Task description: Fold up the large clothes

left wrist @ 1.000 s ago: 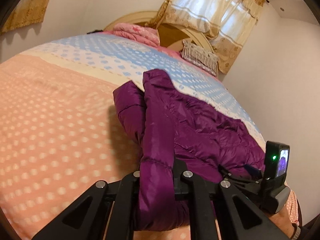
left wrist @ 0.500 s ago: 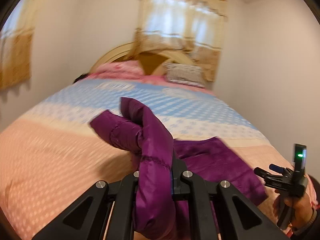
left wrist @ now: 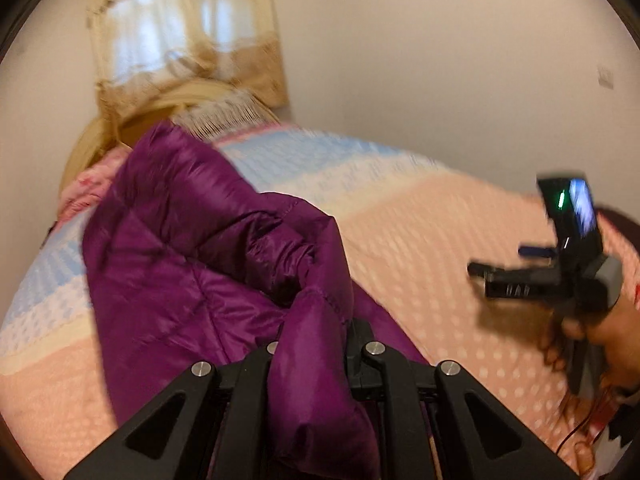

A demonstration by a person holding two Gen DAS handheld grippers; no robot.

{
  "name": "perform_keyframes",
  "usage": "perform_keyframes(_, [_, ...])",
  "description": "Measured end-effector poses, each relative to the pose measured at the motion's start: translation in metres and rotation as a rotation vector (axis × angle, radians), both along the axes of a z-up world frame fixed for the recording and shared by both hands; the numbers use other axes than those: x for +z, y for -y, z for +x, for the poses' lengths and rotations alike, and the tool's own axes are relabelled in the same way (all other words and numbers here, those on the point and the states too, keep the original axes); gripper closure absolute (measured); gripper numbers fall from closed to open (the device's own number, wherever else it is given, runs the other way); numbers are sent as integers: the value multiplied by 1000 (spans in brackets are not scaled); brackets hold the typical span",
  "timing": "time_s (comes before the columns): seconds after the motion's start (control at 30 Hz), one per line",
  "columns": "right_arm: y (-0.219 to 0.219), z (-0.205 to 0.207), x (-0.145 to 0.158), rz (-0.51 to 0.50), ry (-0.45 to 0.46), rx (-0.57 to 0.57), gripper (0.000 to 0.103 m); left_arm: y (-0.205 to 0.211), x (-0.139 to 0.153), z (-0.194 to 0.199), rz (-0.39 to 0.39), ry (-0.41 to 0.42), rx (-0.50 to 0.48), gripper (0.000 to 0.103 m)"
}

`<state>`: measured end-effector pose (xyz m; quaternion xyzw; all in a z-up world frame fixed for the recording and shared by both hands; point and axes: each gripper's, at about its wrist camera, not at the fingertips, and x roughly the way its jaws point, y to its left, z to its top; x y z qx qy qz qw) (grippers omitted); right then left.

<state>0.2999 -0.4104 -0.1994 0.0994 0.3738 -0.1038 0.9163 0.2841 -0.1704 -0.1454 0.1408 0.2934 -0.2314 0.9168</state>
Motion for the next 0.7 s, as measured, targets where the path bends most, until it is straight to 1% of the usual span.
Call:
perform_keyframes(0.07, [1, -3, 0, -21, 7, 5, 0, 7, -14, 3, 30, -12, -6, 94])
perform_keyframes(0.13, [-1, -2, 0, -30, 5, 16, 0, 12, -19, 0, 56, 0, -15, 92])
perform_keyframes(0.2, [-3, 0, -2, -37, -3, 18, 0, 15, -17, -5, 77, 7, -25, 84])
perform_keyframes(0.23, [-3, 1, -3, -41, -5, 17, 0, 16, -14, -6, 79, 7, -34, 73])
perform_keyframes(0.27, [-4, 2, -4, -45, -8, 17, 0, 27, -7, -11, 80, 11, -41, 59])
perform_keyframes(0.3, [-5, 3, -4, -52, -13, 18, 0, 30, 0, -19, 81, 34, -51, 52])
perform_keyframes(0.33, [-6, 6, -6, -57, -18, 19, 0, 34, 4, -25, 86, 67, -54, 35])
perform_keyframes(0.37, [-7, 7, -7, -64, -23, 21, 0, 37, 11, -33, 96, 100, -57, 21])
perform_keyframes(0.4, [-7, 7, -7, -68, -26, 22, 0, 40, 19, -45, 89, 135, -82, 18])
perform_keyframes(0.43, [-7, 7, -7, -69, -28, 23, 0, 40, 25, -52, 80, 152, -103, 16])
perform_keyframes(0.5, [-5, 7, -5, -58, -32, 30, 0, 35, 36, -61, 70, 163, -98, 16])
perform_keyframes(0.53, [-4, 7, -3, -39, -36, 32, 1, 24, 42, -63, 56, 161, -81, 16])
perform_keyframes(0.57, [-3, 7, 2, -11, -42, 26, 9, 14, 47, -63, 45, 165, -54, 16])
perform_keyframes(0.6, [-3, 8, 7, 13, -48, 26, 13, 1, 51, -60, 37, 170, -20, 16])
perform_keyframes(0.63, [-6, 11, 18, 30, -48, 40, 18, -16, 54, -52, 32, 168, 37, 16])
perform_keyframes(0.7, [-22, 17, 41, 22, -26, 77, 27, -52, 56, -33, 30, 148, 163, 16])
